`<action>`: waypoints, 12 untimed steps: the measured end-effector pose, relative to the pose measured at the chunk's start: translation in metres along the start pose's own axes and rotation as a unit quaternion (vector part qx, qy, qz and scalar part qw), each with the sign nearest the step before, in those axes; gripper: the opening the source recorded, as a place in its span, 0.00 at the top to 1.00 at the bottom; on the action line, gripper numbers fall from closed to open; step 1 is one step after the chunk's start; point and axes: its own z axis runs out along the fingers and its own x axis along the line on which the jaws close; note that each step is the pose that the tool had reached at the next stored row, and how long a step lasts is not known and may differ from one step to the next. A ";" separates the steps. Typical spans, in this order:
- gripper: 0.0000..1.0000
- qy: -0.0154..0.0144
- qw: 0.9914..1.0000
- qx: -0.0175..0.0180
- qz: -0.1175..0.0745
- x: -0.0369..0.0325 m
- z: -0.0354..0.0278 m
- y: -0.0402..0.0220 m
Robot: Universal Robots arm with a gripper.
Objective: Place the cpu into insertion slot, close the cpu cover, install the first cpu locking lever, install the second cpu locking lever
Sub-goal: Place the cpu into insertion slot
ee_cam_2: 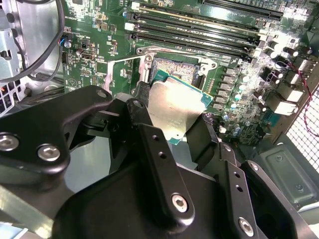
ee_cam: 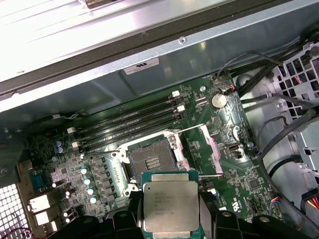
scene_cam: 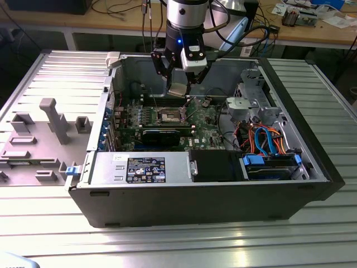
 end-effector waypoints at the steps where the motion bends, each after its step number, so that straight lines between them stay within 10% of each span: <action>1: 0.45 0.000 1.000 0.000 0.000 0.0000 0.0000 0.0000; 12: 0.45 0.000 1.000 0.000 0.007 0.0000 0.0000 0.0000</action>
